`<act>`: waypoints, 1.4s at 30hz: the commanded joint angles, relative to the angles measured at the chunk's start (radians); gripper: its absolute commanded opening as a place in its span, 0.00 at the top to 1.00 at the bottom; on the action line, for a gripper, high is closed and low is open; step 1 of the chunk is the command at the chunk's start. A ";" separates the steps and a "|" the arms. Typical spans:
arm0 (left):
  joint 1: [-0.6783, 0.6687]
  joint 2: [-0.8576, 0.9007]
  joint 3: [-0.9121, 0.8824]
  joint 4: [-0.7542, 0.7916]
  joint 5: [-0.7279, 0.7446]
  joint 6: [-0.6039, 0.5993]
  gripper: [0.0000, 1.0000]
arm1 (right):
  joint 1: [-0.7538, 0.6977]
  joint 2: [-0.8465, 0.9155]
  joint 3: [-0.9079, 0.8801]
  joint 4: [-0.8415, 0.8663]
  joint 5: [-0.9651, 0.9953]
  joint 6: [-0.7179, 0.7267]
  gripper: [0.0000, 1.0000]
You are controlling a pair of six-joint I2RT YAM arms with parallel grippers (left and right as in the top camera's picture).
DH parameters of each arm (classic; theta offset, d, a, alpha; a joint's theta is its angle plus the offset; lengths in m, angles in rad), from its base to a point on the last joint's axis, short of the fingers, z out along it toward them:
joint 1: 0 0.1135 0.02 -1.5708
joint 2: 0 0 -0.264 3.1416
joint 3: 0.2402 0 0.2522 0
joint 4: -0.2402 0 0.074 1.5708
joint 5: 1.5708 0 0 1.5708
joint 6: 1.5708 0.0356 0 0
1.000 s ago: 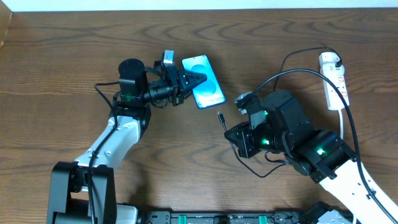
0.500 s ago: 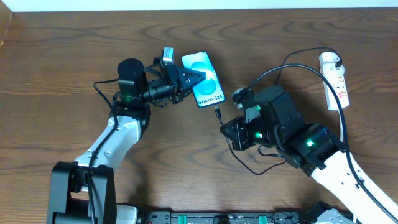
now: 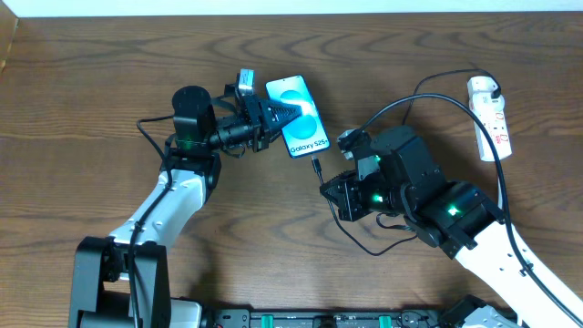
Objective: Plug charger to phone and switch on socket
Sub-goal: 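Carry the cable plug with the right gripper toward the phone's bottom port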
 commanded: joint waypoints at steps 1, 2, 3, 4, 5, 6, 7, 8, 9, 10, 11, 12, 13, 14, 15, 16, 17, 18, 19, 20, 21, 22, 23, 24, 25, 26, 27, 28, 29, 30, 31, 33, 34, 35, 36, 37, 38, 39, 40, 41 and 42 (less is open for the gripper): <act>0.006 -0.016 0.020 0.013 0.010 0.028 0.93 | 0.005 0.003 0.000 0.008 -0.013 0.011 0.99; 0.006 -0.016 0.020 0.013 0.010 0.028 0.92 | 0.005 0.003 0.000 0.010 -0.013 0.011 0.99; 0.005 -0.016 0.020 0.013 0.010 0.028 0.92 | 0.005 0.003 0.000 0.012 -0.013 0.011 0.99; 0.005 -0.016 0.020 0.013 0.010 0.028 0.92 | 0.005 0.003 0.000 0.013 -0.013 0.011 0.99; 0.005 -0.016 0.020 0.013 0.010 0.028 0.93 | 0.004 0.003 0.000 0.014 -0.013 0.011 0.99; 0.005 -0.016 0.020 0.013 0.010 0.028 0.93 | 0.005 0.003 0.000 0.014 -0.013 0.011 0.99; 0.005 -0.016 0.020 0.013 0.010 0.028 0.92 | 0.004 0.003 0.000 0.014 -0.013 0.011 0.99; 0.005 -0.016 0.020 0.013 0.010 0.028 0.92 | 0.005 0.003 0.000 0.015 -0.012 0.011 0.99; 0.005 -0.016 0.020 0.013 0.010 0.027 0.93 | 0.005 0.003 0.000 0.015 -0.009 0.011 0.99; 0.005 -0.016 0.020 0.013 0.010 0.027 0.92 | 0.005 0.005 0.000 0.015 -0.009 0.011 0.99; 0.005 -0.016 0.020 0.013 0.010 0.027 0.93 | 0.005 0.006 0.000 0.015 -0.009 0.011 0.99; 0.005 -0.016 0.020 0.013 0.010 0.027 0.92 | 0.005 0.009 0.000 0.015 -0.009 0.011 0.99; 0.005 -0.016 0.020 0.013 0.010 0.027 0.93 | 0.005 0.011 0.000 0.015 -0.009 0.011 0.99; 0.005 -0.016 0.020 0.013 0.010 0.027 0.93 | 0.005 0.016 0.000 0.016 -0.009 0.011 0.99; 0.005 -0.016 0.020 0.013 0.010 0.025 0.93 | 0.005 0.020 0.000 0.017 -0.010 0.011 0.99; 0.005 -0.016 0.020 0.013 0.010 0.022 0.93 | 0.005 0.024 0.000 0.018 -0.010 0.011 0.99; 0.004 -0.016 0.020 0.013 0.010 0.019 0.92 | 0.005 0.025 0.000 0.019 -0.009 0.011 0.99; 0.003 -0.016 0.020 0.013 0.010 0.019 0.92 | 0.005 0.027 0.000 0.023 -0.010 0.011 0.99; 0.002 -0.016 0.019 0.013 0.010 0.019 0.93 | 0.005 0.028 0.000 0.027 -0.010 0.011 0.99; 0.002 -0.016 0.020 0.013 0.010 0.019 0.93 | 0.005 0.029 0.000 0.034 -0.010 0.011 0.99; 0.002 -0.016 0.020 0.013 0.010 0.019 0.93 | 0.005 0.029 0.000 0.037 -0.010 0.011 0.99; 0.002 -0.016 0.020 0.013 0.010 0.019 0.92 | 0.005 0.029 0.000 0.040 -0.010 0.011 0.99; 0.002 -0.016 0.020 0.013 0.011 0.019 0.93 | 0.005 0.029 0.000 0.041 -0.009 0.011 0.99; 0.002 -0.016 0.019 0.013 0.013 0.019 0.93 | 0.004 0.029 0.000 0.041 -0.009 0.011 0.99; 0.002 -0.016 0.019 0.013 0.014 0.019 0.93 | 0.004 0.029 0.000 0.042 -0.009 0.011 0.99; 0.002 -0.016 0.019 0.013 0.016 0.020 0.93 | 0.004 0.029 0.000 0.042 -0.009 0.011 0.99; 0.002 -0.016 0.019 0.013 0.017 0.020 0.93 | 0.005 0.029 0.000 0.042 -0.009 0.011 0.99; 0.002 -0.016 0.019 0.013 0.017 0.020 0.93 | 0.005 0.029 0.000 0.042 -0.009 0.011 0.99; 0.002 -0.016 0.019 0.013 0.017 0.020 0.93 | 0.005 0.029 0.000 0.042 -0.010 0.011 0.99; 0.003 -0.016 0.020 0.013 0.017 0.023 0.93 | 0.005 0.029 0.000 0.041 -0.010 0.011 0.99; 0.003 -0.016 0.020 0.013 0.017 0.024 0.93 | 0.005 0.029 0.000 0.040 -0.010 0.011 0.99; 0.002 -0.016 0.019 0.013 0.017 0.025 0.93 | 0.005 0.028 0.000 0.040 -0.010 0.011 0.99; 0.002 -0.016 0.019 0.013 0.017 0.028 0.93 | 0.005 0.029 0.000 0.040 -0.010 0.011 0.99; 0.002 -0.017 0.020 0.013 0.018 0.028 0.93 | 0.005 0.028 0.000 0.041 -0.009 0.011 0.99; 0.003 -0.016 0.020 0.013 0.018 0.028 0.93 | 0.004 0.029 0.000 0.042 -0.009 0.011 0.99; 0.003 -0.016 0.019 0.013 0.018 0.028 0.93 | 0.004 0.028 0.000 0.042 -0.008 0.011 0.99; 0.002 -0.016 0.019 0.013 0.018 0.028 0.92 | 0.004 0.029 0.000 0.042 -0.005 0.011 0.99; 0.002 -0.016 0.019 0.013 0.021 0.028 0.92 | 0.004 0.028 0.000 0.042 -0.005 0.011 0.99; 0.002 -0.016 0.019 0.013 0.024 0.028 0.93 | 0.004 0.029 0.000 0.041 -0.002 0.011 0.99; 0.003 -0.016 0.019 0.013 0.028 0.029 0.93 | 0.004 0.028 0.000 0.041 -0.001 0.011 0.99; 0.002 -0.016 0.019 0.013 0.031 0.032 0.92 | 0.004 0.029 0.000 0.041 0.002 0.011 0.99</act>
